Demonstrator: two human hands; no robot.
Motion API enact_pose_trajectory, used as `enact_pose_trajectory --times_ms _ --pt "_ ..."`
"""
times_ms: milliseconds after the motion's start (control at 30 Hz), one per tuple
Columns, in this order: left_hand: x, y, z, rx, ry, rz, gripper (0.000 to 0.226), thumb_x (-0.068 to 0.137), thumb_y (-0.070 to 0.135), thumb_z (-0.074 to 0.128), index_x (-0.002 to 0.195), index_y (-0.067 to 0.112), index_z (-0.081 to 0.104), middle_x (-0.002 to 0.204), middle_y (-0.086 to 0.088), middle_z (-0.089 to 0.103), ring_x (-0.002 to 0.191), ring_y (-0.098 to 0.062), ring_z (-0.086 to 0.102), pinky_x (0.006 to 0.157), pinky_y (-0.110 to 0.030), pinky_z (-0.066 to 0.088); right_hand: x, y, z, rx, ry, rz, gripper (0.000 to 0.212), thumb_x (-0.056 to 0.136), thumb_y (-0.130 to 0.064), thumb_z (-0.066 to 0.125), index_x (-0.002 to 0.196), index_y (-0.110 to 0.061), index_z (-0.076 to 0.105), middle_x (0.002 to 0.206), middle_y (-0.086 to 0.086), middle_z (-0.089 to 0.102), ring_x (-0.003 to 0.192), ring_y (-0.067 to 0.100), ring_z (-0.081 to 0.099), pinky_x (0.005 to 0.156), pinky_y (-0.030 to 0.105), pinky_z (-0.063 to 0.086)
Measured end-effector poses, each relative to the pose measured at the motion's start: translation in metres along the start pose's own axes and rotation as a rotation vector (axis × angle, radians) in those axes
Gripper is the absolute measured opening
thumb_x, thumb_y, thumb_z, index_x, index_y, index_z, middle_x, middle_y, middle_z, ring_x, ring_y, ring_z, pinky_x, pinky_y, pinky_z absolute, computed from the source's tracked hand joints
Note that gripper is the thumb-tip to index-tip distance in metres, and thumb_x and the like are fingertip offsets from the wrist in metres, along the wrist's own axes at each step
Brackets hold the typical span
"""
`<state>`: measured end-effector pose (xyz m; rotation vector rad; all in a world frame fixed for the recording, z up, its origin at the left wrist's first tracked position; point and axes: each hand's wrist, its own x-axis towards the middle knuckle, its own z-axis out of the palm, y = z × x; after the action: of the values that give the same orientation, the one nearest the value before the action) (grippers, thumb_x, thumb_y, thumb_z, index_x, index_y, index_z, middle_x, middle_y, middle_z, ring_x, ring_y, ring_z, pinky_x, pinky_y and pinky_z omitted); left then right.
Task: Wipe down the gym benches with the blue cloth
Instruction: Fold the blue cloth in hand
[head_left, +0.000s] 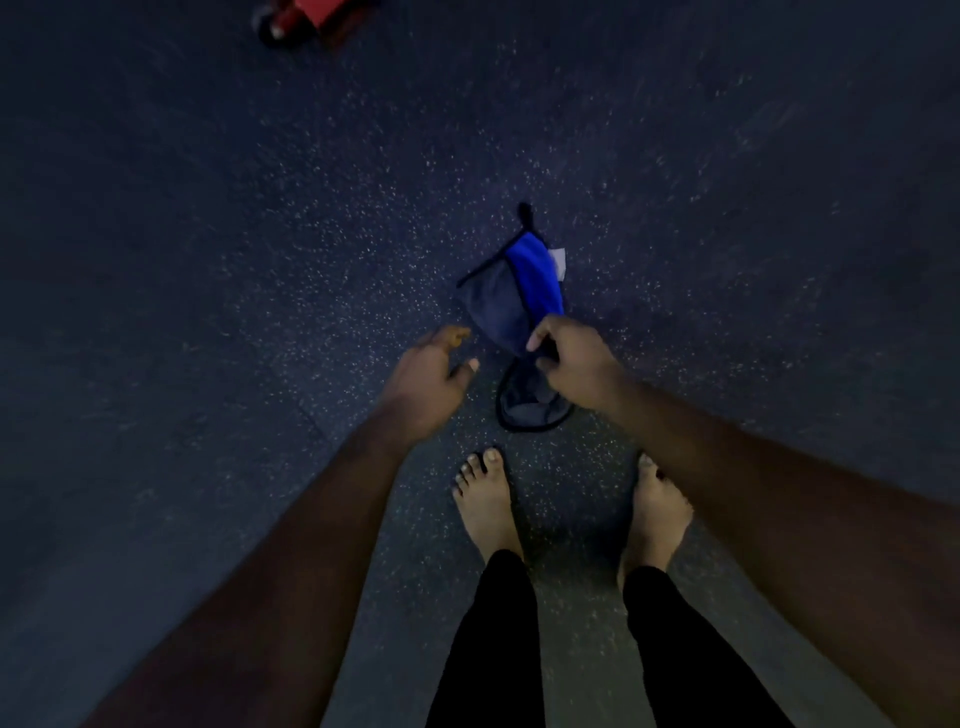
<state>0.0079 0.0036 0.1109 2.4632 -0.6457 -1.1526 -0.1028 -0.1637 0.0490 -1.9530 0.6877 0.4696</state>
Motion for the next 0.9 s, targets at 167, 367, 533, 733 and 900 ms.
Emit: enact_pose_trajectory --times_ms 167,367,533,733,900 --pt "-0.076 0.078 -0.091 -0.056 0.088 0.074 0.042 0.099 0.012 0.052 0.140 0.011 0.046 0.140 -0.008 0.051 0.126 -0.021 0.050 0.096 -0.023 0.038 -0.083 -0.127 -0.093 -0.005 0.015 -0.204 0.022 0.086 0.009 0.054 0.101 -0.006 0.060 0.097 -0.004 0.056 0.090 0.010 0.052 0.066 0.001 0.032" --pt "-0.171 0.198 -0.222 -0.112 0.271 0.305 0.056 0.087 -0.007 0.046 0.140 0.011 0.045 0.136 -0.007 0.054 0.126 -0.020 0.050 0.108 -0.032 0.040 -0.195 -0.286 -0.239 -0.090 0.013 -0.364 0.029 0.082 0.004 0.063 0.100 -0.017 0.052 0.096 -0.004 0.064 0.091 0.011 0.061 0.079 0.020 0.047" --pt "-0.246 0.279 -0.313 -0.143 0.369 0.455 0.057 0.075 -0.015 0.042 0.127 0.006 0.050 0.125 -0.011 0.060 0.120 -0.023 0.055 0.103 -0.032 0.042 -0.286 -0.394 -0.325 -0.208 0.097 -0.492 0.031 0.078 0.002 0.070 0.100 -0.014 0.054 0.088 -0.005 0.068 0.082 0.001 0.063 0.075 0.011 0.044" --pt "-0.326 0.352 -0.393 -0.068 0.326 0.622 0.044 0.086 0.005 0.059 0.127 0.021 0.056 0.122 -0.001 0.065 0.115 -0.013 0.058 0.097 -0.027 0.045 -0.376 -0.484 -0.380 -0.283 0.274 -0.659 0.030 0.076 0.004 0.070 0.099 -0.010 0.057 0.091 -0.005 0.071 0.087 0.002 0.066 0.085 0.020 0.047" --pt "-0.385 0.398 -0.449 0.002 0.344 0.641 0.024 0.084 0.002 0.056 0.099 0.019 0.064 0.082 0.004 0.062 0.080 -0.012 0.056 0.067 -0.020 0.042 -0.433 -0.530 -0.419 -0.293 0.474 -0.805 0.030 0.074 0.004 0.069 0.094 -0.015 0.058 0.090 -0.006 0.068 0.089 0.007 0.066 0.086 0.025 0.049"
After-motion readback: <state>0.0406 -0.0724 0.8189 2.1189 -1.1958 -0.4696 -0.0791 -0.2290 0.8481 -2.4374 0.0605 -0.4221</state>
